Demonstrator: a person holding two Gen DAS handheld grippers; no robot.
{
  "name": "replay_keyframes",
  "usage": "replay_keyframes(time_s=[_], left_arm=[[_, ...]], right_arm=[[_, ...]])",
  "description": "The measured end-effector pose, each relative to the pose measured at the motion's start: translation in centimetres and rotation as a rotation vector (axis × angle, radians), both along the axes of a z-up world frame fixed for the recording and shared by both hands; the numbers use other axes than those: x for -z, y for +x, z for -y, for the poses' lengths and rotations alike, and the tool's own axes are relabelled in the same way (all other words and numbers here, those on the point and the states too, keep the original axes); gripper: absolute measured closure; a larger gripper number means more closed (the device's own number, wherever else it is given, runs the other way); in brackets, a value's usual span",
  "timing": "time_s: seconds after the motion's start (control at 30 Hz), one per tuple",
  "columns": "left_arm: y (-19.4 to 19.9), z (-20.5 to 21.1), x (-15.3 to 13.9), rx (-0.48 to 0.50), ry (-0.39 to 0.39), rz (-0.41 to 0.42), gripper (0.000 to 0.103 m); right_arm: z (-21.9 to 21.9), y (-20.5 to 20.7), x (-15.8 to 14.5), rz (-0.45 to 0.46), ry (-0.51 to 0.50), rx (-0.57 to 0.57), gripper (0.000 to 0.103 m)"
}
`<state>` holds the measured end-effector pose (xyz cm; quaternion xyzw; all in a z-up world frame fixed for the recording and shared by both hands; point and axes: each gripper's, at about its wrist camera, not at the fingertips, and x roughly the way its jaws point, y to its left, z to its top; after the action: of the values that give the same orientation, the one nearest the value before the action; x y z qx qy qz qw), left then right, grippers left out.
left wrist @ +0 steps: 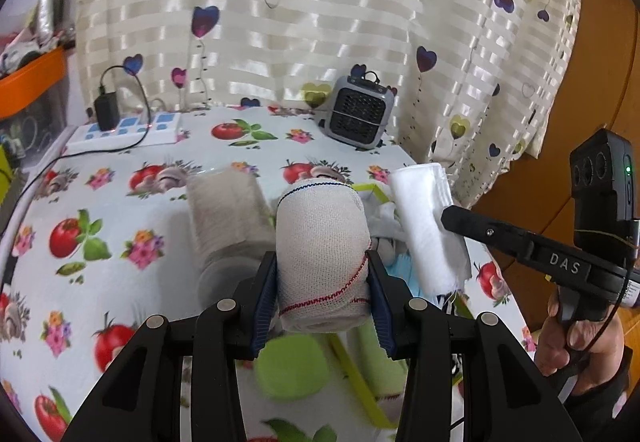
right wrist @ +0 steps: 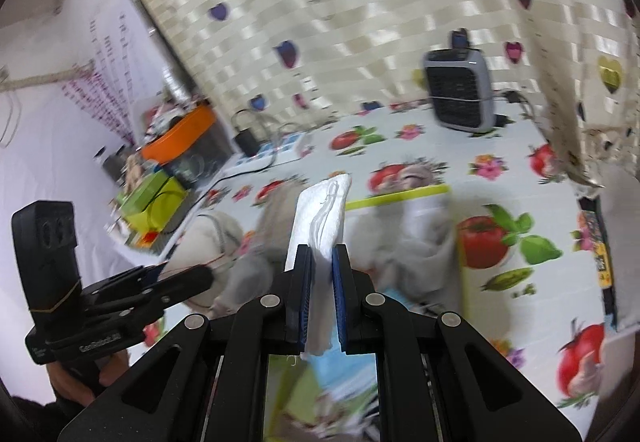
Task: Organize soft objects
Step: 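Carry the rolled bandage and folded towel over the white box, then lower the bandage and towel into the box and open both tools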
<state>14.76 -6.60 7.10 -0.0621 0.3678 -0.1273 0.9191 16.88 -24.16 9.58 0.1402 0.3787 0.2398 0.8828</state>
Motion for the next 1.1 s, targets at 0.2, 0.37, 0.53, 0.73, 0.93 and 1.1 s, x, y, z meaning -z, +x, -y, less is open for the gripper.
replay_keyframes(time_s=[0.2, 0.37, 0.53, 0.73, 0.93, 1.1], left_arm=[[3.3, 1.6, 0.5, 0.02, 0.001, -0.021, 0.062], [5.6, 3.0, 1.9, 0.041, -0.003, -0.07, 0.062], [7.0, 4.6, 3.4, 0.079, -0.012, -0.12, 0.062], [7.8, 5.6, 4.8, 0.105, -0.024, -0.164, 0.062], [7.9, 6.0, 5.4, 0.112, -0.034, -0.184, 0.06], [7.2, 5.7, 4.6, 0.113, -0.065, -0.145, 0.055]], right_arm=[[1.8, 2.8, 0.9, -0.028, -0.006, 0.044, 0.092], [2.2, 5.0, 2.0, -0.055, -0.02, 0.046, 0.092], [1.9, 6.5, 3.3, -0.09, -0.043, 0.023, 0.092], [1.1, 7.9, 5.0, -0.154, -0.085, -0.047, 0.092], [1.5, 7.6, 4.5, -0.112, -0.079, -0.043, 0.085], [2.5, 7.1, 4.3, -0.09, -0.051, -0.017, 0.085]])
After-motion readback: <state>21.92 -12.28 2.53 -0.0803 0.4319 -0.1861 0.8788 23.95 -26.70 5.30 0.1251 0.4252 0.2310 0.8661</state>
